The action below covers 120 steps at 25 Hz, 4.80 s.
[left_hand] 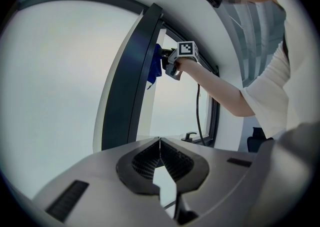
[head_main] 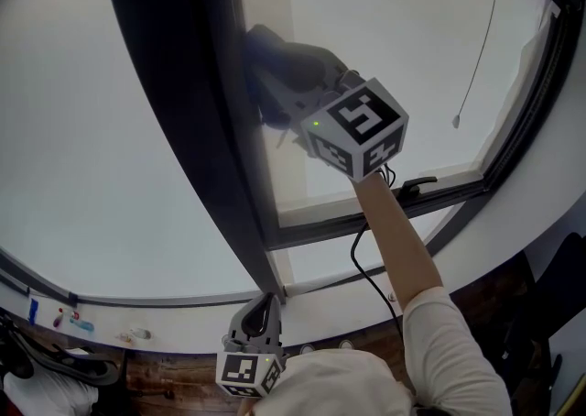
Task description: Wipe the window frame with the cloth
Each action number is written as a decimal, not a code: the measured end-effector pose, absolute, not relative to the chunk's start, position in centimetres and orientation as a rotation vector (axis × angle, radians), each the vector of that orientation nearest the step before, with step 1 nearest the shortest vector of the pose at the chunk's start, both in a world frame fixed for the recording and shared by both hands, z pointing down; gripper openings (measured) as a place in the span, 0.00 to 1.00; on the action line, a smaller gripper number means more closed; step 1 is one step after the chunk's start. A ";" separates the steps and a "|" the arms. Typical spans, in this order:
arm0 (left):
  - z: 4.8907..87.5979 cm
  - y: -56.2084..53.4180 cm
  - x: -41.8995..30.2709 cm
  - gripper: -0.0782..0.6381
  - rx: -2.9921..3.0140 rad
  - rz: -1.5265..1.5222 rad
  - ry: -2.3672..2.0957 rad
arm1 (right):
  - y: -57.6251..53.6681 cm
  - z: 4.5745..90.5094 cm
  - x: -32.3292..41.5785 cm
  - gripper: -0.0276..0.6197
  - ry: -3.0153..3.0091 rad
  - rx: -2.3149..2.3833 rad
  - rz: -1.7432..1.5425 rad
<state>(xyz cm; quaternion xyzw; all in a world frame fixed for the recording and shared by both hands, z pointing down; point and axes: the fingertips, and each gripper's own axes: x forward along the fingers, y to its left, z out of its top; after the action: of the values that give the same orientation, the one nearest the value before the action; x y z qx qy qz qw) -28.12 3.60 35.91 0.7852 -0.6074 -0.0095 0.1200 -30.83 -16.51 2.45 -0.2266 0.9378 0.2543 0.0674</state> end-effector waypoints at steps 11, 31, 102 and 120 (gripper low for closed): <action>36.4 3.2 -28.3 0.12 2.305 -0.010 -1.743 | -16.7 4.4 -30.7 0.17 2.825 -0.701 0.727; 36.7 3.1 -28.3 0.12 2.338 0.004 -1.707 | -16.6 9.8 -30.8 0.16 2.865 -0.738 0.655; 38.9 1.8 -28.1 0.12 2.303 -0.008 -1.647 | -16.4 30.4 -30.6 0.16 3.059 -0.811 0.421; 38.9 1.6 -28.3 0.12 2.294 0.000 -1.655 | -16.9 35.0 -30.4 0.16 3.101 -0.872 0.309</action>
<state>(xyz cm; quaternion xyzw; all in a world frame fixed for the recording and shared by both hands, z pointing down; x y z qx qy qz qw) -28.29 1.60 38.91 0.8011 -0.5778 0.0001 0.1559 -30.37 -16.92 34.98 -0.2693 0.9572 0.0953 -0.0470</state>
